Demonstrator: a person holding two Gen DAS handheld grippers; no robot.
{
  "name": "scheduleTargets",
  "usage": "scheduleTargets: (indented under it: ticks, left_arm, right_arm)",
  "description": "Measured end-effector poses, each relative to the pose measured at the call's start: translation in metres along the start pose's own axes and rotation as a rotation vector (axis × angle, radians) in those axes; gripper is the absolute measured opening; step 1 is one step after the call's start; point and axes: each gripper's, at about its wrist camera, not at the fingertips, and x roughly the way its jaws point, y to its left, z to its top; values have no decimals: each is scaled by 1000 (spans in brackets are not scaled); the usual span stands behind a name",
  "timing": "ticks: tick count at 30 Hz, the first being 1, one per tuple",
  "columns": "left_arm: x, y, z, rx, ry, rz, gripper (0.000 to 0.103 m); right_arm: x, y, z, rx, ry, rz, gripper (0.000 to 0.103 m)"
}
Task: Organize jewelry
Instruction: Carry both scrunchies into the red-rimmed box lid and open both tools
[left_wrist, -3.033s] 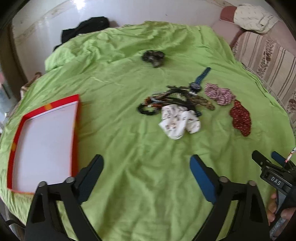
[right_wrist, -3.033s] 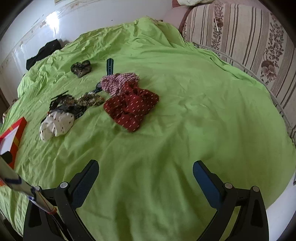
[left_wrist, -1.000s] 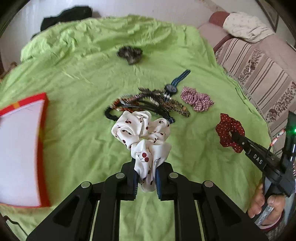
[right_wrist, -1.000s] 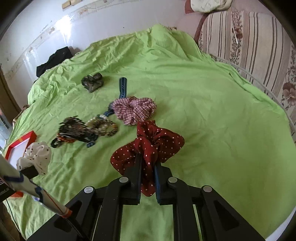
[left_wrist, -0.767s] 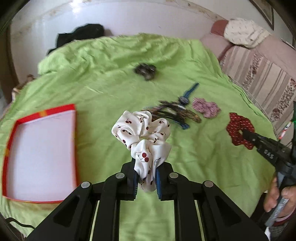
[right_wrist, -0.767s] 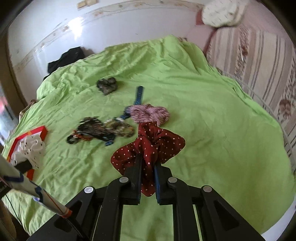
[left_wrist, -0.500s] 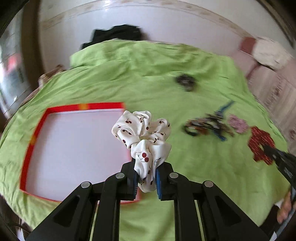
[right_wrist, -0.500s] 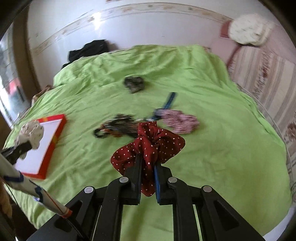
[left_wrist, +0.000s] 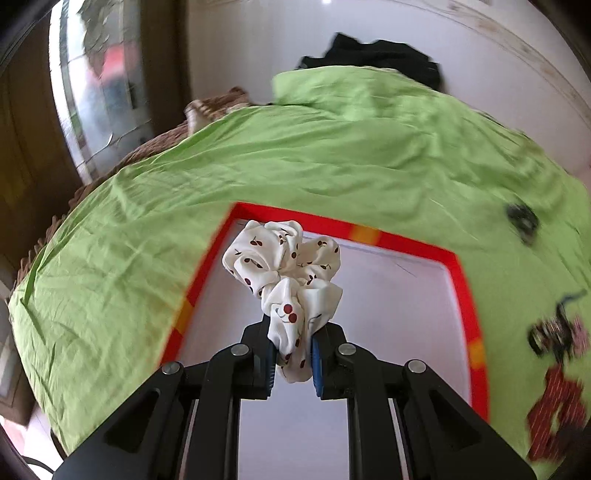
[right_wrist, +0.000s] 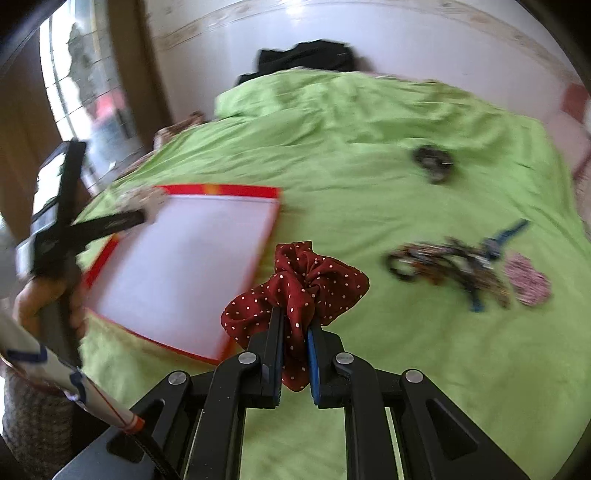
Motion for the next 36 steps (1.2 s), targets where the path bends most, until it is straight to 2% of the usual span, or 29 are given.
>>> scheduleTargets:
  ticks: [4,10,14,18,24,25,26,27,29,32,36]
  left_arm:
    - [31,22,17,-53,45,-22,14]
    - [62,39,15,-109,119,-98,15]
    - [62,42,14,-125,116,-144,16]
    - [62,44,14,-142,109,-143,18]
    - [55,44,13,-152,79,-151,27]
    - [54,44,14,-152,71,-149,33]
    - [50,43,13,-149,56,-139,43]
    - [46,43,13,-147,41,-132,46]
    - [39,41,12,-136,12,-121,52]
    - [27,37,11,-122,-25,-126,59]
    - [10,32,9,-109,-71,-135,61]
  right_arm:
    - [31,38,9,-54,46,57,12]
    - [69,73,3,-154,88,28,12]
    - [87,80,2,-174,113,20,12]
    - [89,83,-7,-190,126,15,12]
    - [86,86,-15,-206,127,3,13]
    - [85,85,-15,-203,120,0,14]
    - [84,84,-15,-200,117,-2,21]
    - [83,83,-14,-196,115,0,25]
    - [78,81,-14,-186,105,9,39]
    - [68,80,-14,-182,85,7,44]
    - [53,77,-18,-178,67,1,46]
